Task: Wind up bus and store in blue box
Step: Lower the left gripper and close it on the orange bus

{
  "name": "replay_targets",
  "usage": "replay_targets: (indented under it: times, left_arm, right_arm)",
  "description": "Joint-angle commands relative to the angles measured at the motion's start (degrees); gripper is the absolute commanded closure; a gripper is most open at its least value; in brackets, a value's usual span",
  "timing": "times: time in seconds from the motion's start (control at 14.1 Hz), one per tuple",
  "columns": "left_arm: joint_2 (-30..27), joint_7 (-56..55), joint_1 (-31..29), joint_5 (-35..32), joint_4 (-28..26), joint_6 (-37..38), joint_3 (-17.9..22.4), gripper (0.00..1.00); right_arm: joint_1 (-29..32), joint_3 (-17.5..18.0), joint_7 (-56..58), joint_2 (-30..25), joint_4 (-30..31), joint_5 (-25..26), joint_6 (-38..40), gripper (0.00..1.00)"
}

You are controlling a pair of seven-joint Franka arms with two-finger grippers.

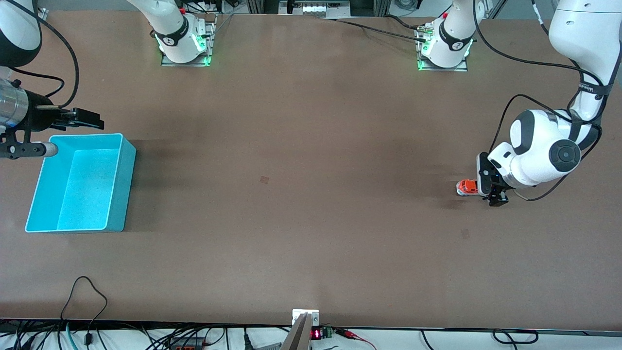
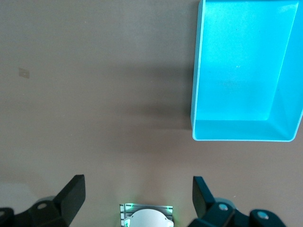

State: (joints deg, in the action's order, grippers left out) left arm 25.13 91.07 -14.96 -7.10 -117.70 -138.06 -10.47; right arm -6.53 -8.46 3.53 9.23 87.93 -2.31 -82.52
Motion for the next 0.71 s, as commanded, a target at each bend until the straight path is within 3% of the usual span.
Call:
replay_targets:
  times: [0.0, 0.64]
  left_arm:
    - [-1.22, 0.96, -1.12, -0.81, -2.79, -2.39, -0.51, 0.00]
    - [-0.87, 0.95, -1.30, -0.90, -6.75, -12.32, -0.42, 0.01]
  right_arm:
    - [-0.23, -0.07, -0.45, -0.52, -0.13, -0.41, 0.96, 0.00]
    - [-0.41, -0.07, -0.54, -0.61, -0.13, -0.32, 1.13, 0.00]
